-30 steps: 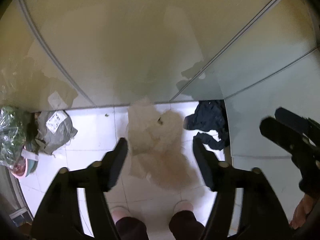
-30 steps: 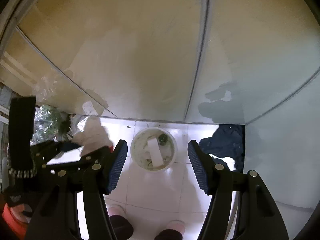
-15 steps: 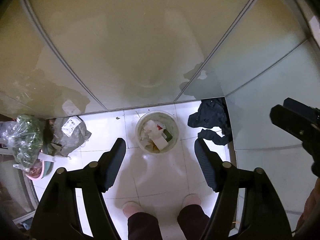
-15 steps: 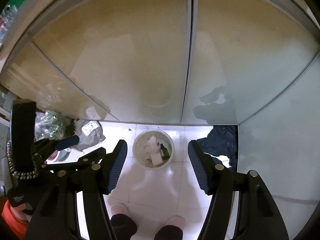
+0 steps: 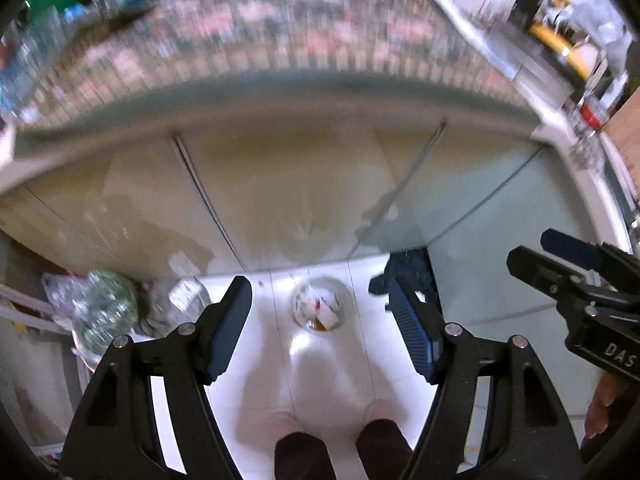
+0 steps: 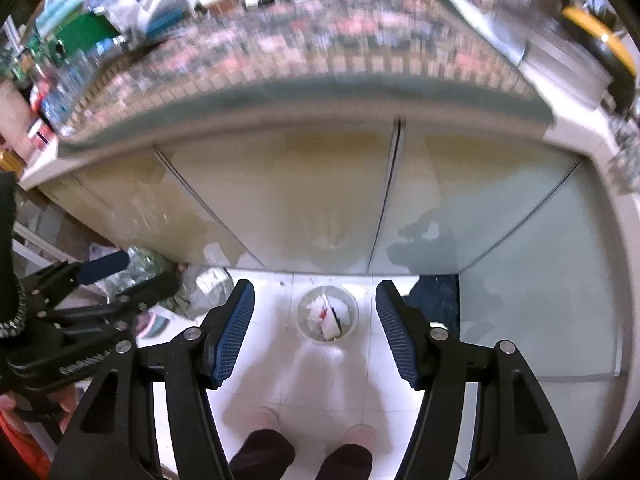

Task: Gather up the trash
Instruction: 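Raise both grippers back up to the floral cloth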

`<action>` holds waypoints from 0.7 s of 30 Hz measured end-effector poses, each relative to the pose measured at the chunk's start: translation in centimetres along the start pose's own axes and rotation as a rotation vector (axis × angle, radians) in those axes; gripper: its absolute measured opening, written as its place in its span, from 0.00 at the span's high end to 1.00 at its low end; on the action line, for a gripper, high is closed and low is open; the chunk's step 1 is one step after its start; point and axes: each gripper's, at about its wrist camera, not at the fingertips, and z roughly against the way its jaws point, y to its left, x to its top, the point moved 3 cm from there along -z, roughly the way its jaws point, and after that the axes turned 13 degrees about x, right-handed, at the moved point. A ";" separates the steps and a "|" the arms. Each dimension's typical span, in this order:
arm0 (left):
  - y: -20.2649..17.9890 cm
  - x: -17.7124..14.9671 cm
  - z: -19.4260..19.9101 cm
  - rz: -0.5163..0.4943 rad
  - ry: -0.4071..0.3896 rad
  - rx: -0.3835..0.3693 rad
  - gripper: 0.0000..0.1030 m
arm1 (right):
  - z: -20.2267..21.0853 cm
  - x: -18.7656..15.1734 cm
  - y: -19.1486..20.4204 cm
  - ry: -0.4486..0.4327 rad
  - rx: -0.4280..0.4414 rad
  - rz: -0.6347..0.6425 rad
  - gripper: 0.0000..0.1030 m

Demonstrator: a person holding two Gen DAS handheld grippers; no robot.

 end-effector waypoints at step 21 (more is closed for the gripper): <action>8.4 10.0 21.0 0.000 -0.417 -0.035 0.28 | 17.9 8.9 11.1 -0.466 -0.092 0.059 0.37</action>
